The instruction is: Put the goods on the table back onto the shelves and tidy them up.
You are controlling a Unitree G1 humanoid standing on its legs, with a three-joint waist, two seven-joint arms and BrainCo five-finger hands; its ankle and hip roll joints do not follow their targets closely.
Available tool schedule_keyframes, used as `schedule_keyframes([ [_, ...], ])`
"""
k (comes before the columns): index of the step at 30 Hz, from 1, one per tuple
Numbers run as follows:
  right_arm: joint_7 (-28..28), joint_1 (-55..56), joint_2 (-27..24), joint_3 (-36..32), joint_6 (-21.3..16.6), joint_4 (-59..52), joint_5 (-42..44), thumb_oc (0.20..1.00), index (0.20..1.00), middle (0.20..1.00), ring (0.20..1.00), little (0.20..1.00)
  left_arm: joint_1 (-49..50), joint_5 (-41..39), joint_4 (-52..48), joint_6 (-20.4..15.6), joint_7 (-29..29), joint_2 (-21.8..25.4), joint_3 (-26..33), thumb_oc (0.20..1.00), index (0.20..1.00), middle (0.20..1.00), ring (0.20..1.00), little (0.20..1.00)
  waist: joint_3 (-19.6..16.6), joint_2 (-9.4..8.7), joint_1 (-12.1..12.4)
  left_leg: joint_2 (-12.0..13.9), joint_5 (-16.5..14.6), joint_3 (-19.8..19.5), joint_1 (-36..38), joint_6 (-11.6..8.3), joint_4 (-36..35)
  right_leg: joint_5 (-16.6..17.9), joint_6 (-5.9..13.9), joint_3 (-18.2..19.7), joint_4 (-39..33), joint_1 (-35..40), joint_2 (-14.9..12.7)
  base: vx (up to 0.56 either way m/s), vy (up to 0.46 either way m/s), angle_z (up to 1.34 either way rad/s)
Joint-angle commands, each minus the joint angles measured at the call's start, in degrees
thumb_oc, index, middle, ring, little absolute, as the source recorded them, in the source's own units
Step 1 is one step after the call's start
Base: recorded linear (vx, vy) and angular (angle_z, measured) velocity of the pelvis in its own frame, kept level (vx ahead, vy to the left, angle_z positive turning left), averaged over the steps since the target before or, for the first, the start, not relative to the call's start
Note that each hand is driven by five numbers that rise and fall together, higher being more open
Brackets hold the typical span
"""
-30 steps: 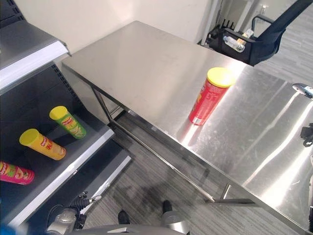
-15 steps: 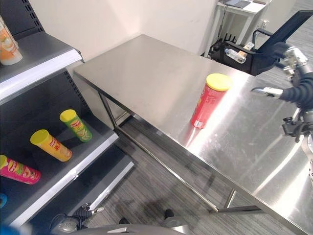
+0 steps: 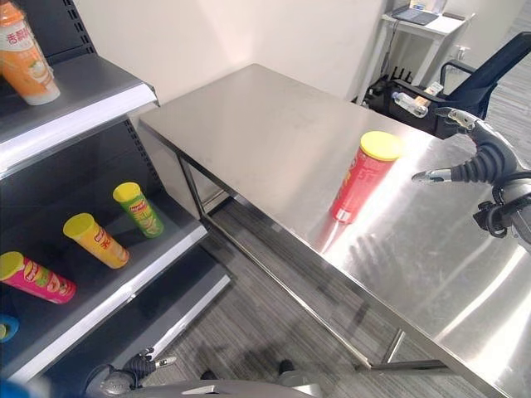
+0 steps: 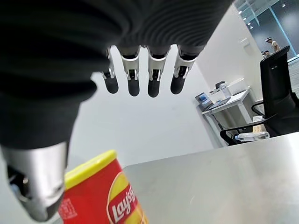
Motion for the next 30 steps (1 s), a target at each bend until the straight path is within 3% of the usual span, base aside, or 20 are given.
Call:
schedule_keyframes([
  [1,-0.9,-5.1,-3.1,1.8,-1.2,1.6,1.9,1.000,1.000,1.000,1.000,1.000,-4.1,1.6,2.4,-1.4,1.0,2.8,-1.9,1.000,1.000,1.000,1.000,1.000,-0.2,-2.38,3.2,3.5,-4.4,2.7,2.2,-4.00,1.5,-5.6,4.60,-4.9,3.5,-1.4,-4.2,0.00,-0.023,0.06],
  [5,-0.8,-6.7,-3.2,3.6,-1.3,2.2,2.1,1.000,1.000,1.000,1.000,1.000,-3.9,1.5,2.5,-1.3,1.0,2.9,-1.9,1.000,1.000,1.000,1.000,1.000,-0.2,-2.34,3.3,3.5,-4.3,2.6,2.2,-4.05,1.5,-5.6,4.54,-5.0,3.4,-1.4,-4.2,0.00,-0.011,0.07],
  [13,-1.2,-16.0,-0.9,14.5,-0.4,11.2,1.8,1.000,1.000,1.000,1.000,1.000,-3.6,0.8,3.0,-1.2,1.0,3.0,-3.0,1.000,1.000,1.000,1.000,1.000,-0.2,-2.32,4.9,3.6,-4.0,1.9,1.9,-4.13,1.5,-5.7,4.42,-6.2,3.1,-0.7,-4.1,0.00,-0.013,0.05],
  [30,0.7,-19.6,0.5,19.2,0.0,12.9,6.4,1.000,1.000,1.000,1.000,1.000,-2.7,0.5,3.3,-1.0,0.5,3.1,-3.6,1.000,1.000,1.000,1.000,1.000,0.1,-2.28,6.1,3.8,-3.5,0.9,1.5,-4.48,1.4,-6.1,4.20,-7.8,3.4,-0.1,-4.2,0.00,-0.007,0.05],
])
